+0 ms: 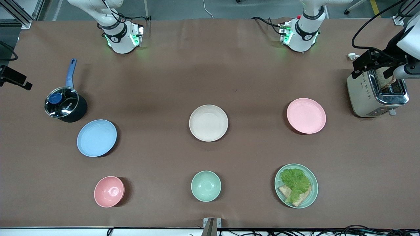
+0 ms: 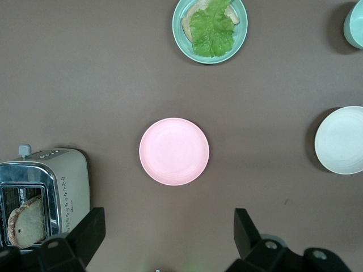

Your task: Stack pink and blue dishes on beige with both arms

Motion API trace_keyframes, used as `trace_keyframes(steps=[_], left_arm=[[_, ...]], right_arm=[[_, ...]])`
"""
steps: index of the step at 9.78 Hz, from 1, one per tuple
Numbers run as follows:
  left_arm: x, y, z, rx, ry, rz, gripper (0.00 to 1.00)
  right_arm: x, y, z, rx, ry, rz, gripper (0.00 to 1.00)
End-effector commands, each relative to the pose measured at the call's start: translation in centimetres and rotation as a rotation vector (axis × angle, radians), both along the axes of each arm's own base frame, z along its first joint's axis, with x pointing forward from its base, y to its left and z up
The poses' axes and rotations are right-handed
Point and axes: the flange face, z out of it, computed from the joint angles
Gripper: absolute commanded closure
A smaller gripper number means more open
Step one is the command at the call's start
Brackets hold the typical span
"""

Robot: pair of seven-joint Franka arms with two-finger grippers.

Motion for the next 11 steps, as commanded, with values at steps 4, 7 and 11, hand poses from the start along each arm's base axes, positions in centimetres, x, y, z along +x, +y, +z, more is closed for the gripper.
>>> trace_keyframes(steps=[4, 7, 11], left_arm=[[0.2, 0.6, -1.9, -0.033, 0.03, 0.001, 0.0], [1.8, 7.7, -6.4, -0.121, 0.05, 0.116, 0.04], [1.9, 13.5, -23.8, -0.191, 0.041, 0.033, 0.03]], right_arm=[[0.1, -0.6, -0.2, 0.002, -0.002, -0.006, 0.0], [3.2, -2.4, -6.2, 0.026, 0.07, 0.045, 0.0], [6.9, -9.7, -22.4, 0.173, 0.036, 0.138, 0.0]])
